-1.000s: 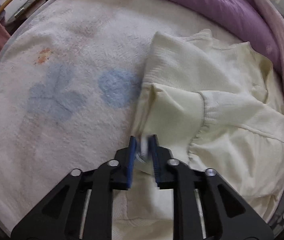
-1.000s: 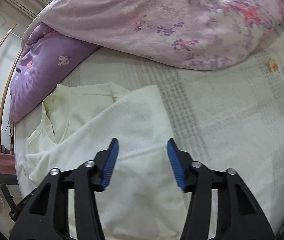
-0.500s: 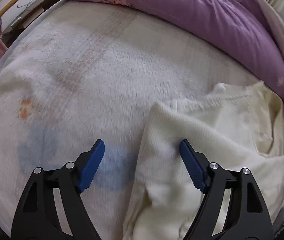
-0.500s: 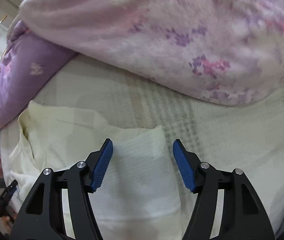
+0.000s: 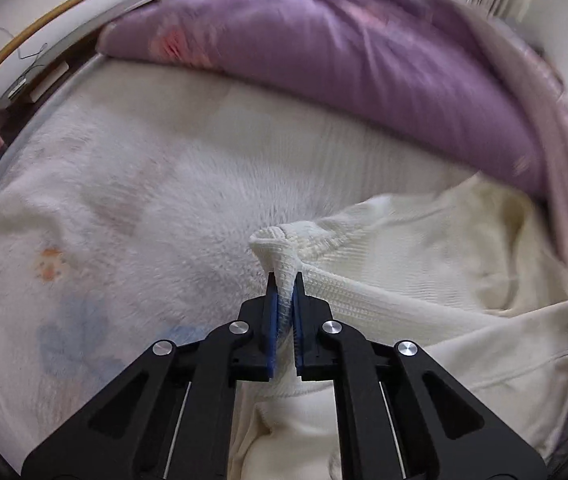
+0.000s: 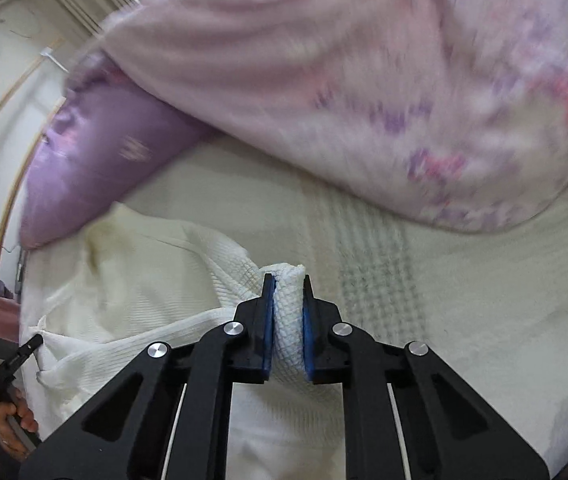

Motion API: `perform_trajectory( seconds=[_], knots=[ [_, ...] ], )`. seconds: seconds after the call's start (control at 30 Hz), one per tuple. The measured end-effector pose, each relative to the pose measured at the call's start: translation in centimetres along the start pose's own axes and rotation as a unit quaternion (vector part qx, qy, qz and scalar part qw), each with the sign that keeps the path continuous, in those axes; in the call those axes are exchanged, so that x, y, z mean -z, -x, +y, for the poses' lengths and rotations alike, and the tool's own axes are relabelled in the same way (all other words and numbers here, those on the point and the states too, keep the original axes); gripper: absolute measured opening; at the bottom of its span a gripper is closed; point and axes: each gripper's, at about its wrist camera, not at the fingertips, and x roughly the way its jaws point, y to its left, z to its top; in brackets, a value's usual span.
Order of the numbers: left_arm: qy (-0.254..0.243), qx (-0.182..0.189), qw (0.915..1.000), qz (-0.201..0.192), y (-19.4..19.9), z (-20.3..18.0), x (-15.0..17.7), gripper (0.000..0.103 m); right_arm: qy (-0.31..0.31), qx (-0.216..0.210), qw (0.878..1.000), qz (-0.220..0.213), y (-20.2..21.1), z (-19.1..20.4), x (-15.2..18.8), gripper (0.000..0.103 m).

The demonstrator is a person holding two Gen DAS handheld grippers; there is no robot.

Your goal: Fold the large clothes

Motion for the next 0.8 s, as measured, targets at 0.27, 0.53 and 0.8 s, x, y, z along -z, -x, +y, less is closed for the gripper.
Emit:
perform_trajectory(
  seconds=[0.27, 0.53, 0.8],
  knots=[
    [-0.004, 0.036, 0.9973, -0.064, 11.6, 1.7, 6.4, 0.005, 0.03, -0.04, 0.996, -0.071, 13.0, 1.7, 6.4, 0.01],
    [0.022, 0.022, 0.9995, -0.003, 18.3, 5.5, 18.6, 0.005, -0.048, -0.027, 0.997, -0.046, 22.0, -3.5, 18.5, 0.011],
    [0.188, 0.018, 0.9772, 0.097, 18.8, 11.6, 30.9, 0.027, -0.246, 0.0, 0.968, 0.037, 23.3, -11.6, 29.8, 0.021]
  ],
)
